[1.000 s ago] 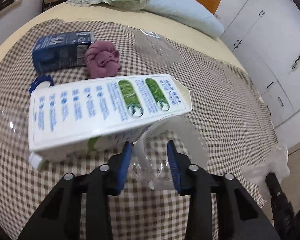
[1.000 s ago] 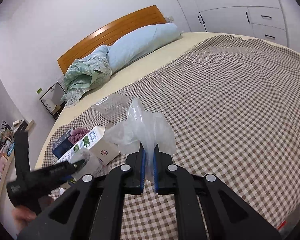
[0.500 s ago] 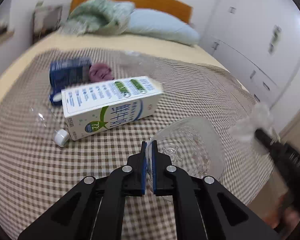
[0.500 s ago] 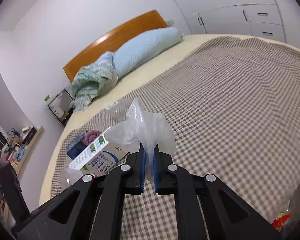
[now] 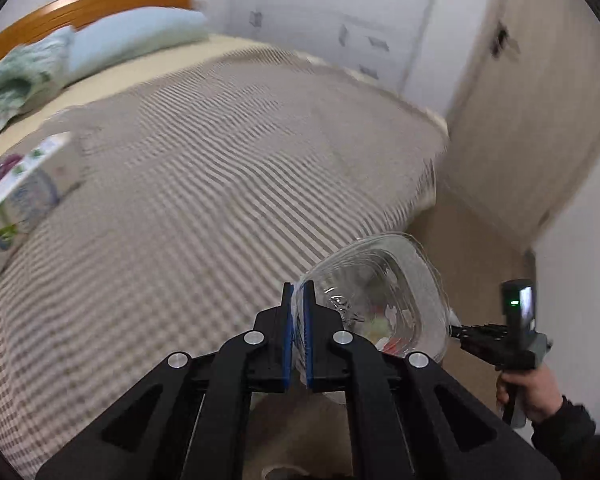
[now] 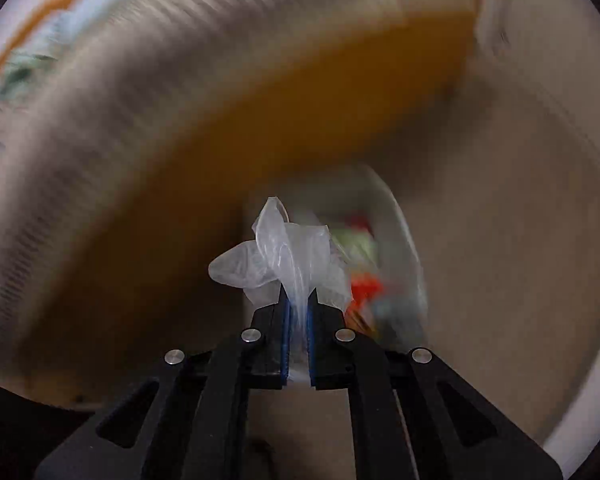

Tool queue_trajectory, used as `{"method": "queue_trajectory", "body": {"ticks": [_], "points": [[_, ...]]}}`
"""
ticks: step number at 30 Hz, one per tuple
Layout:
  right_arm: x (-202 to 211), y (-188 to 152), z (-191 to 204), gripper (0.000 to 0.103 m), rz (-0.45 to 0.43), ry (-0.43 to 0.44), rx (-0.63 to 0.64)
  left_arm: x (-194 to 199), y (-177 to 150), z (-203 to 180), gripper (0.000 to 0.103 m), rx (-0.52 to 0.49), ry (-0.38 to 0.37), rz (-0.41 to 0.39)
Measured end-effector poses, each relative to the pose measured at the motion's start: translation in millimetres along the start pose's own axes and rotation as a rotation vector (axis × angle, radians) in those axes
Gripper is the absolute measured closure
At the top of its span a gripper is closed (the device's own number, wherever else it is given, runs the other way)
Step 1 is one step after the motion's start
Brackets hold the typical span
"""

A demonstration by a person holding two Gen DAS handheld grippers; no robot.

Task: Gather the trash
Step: 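Carry the plastic bag and cup to the wastebasket and open both grippers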

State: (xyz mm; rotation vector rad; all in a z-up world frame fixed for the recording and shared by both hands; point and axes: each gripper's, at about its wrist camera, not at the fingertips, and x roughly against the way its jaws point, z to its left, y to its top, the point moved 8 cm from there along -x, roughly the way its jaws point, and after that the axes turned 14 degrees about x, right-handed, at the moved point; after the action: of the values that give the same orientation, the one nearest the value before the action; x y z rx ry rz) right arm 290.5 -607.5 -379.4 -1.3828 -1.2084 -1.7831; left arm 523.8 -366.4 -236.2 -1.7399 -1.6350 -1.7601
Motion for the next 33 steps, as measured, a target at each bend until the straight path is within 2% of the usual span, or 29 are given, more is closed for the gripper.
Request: {"method": "queue_trajectory", "body": {"ticks": [2,4,6,8,9,10,14,15,18,22,23,24,25,26,27,31,33], "points": [[-30,-18,-13,0.096,0.055,-0.007,-0.007,-22,-10,-22,0.101,-0.055,0.021,0.043],[-63,-30,-20,0.096,0.098,0.026,-0.025,-39,-15,-40,0.101,-0.123,0.034,0.083],[-92,-36,-20,0.095,0.147,0.024,-0.003,-56,-12,-58,0.101,-0.169,0.058,0.084],[-127,-47,-24,0.071,0.217,0.015,-0.012,-68,-10,-74,0.101,-0.191,0.045,0.107],[-141,-55,-27,0.042,0.275,0.010,-0.025,-79,-11,-87,0.101,-0.214,0.044,0.125],[-146,-60,-31,0.038,0.299,-0.001,-0.036,-86,-13,-95,0.101,-0.237,0.049,0.135],[-128,-62,-35,0.035,0.230,0.041,-0.056,-139,-30,-129,0.101,-0.382,0.051,0.230],[-117,-63,-38,0.034,0.208,0.033,-0.058,-163,-45,-143,0.101,-0.426,0.042,0.293],[-79,-62,-49,0.029,0.112,0.047,-0.104,-223,-74,-165,0.101,-0.475,0.035,0.447],[-48,-69,-70,0.029,0.040,0.037,-0.172,-301,-87,-184,0.098,-0.461,0.042,0.501],[-43,-71,-75,0.029,0.028,0.030,-0.188,-325,-88,-188,0.079,-0.435,0.029,0.506],[-39,-75,-80,0.029,0.017,0.025,-0.205,-344,-91,-189,0.023,-0.420,0.026,0.519],[-38,-77,-83,0.029,0.014,0.024,-0.219,-357,-94,-186,0.005,-0.425,0.059,0.525],[-39,-80,-83,0.029,0.014,0.024,-0.230,-364,-97,-184,0.011,-0.430,0.094,0.508],[-40,-82,-84,0.029,0.017,0.026,-0.238,-369,-97,-180,0.011,-0.439,0.124,0.480],[-54,-88,-73,0.029,0.052,0.046,-0.211,-354,-97,-185,0.010,-0.483,0.064,0.459],[-58,-89,-66,0.029,0.063,0.059,-0.205,-343,-97,-181,0.010,-0.492,0.074,0.458]]}}
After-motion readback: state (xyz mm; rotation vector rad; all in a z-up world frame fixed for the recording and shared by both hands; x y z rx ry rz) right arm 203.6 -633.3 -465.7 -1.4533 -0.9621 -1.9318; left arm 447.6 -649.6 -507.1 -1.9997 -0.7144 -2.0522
